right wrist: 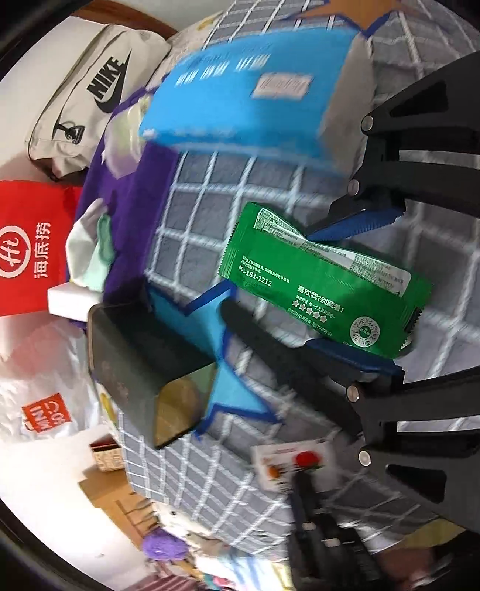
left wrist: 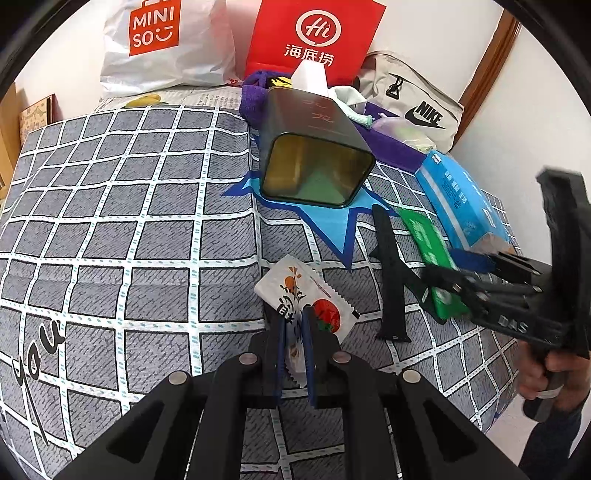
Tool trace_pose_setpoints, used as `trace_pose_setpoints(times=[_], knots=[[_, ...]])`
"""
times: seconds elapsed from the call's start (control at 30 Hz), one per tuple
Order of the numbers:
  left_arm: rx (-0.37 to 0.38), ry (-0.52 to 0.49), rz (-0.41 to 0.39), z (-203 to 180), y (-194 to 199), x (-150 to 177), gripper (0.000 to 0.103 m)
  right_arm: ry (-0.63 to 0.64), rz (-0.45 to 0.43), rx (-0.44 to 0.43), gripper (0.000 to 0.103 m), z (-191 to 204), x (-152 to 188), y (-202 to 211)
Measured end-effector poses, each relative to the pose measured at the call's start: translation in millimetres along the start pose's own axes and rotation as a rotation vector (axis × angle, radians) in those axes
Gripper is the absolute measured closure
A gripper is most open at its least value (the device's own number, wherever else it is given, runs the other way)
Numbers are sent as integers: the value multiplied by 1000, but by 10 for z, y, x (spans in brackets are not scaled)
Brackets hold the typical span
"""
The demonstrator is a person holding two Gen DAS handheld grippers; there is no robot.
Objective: Organize soft objects
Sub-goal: 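Close the right tool on the long green wipe packet while the left tool holds the snack packet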
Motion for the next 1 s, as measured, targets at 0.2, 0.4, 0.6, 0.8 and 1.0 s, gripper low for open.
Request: trace_pose_setpoints(times=[0.2, 0.4, 0.6, 0.8, 1.0], knots=[[-10, -1, -1, -19, -14, -14, 93, -27, 36, 35, 43, -128, 149, 66], [-16, 3, 3, -8, -21, -32, 92, -129, -53, 103, 38, -129, 65, -17], [-20, 3, 5, -16, -16, -32, 93, -10, -95, 92, 70, 4, 80, 24], [6, 20, 7, -22, 12, -56, 94, -79, -101, 4, 73, -124, 107, 195], [21, 20, -13, -93, 140, -114, 94, -70, -129, -19, 73, -126, 93, 399]])
Point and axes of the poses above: each gripper's, at about its wrist camera, not at the fingertips, and y roughly against the way its jaws point, z to its left, x to its underside, the point moved 8 cm from there along -y, roughly the way its jaws point, and after that the axes turned 3 degrees about -z, right-handed, at the moved point
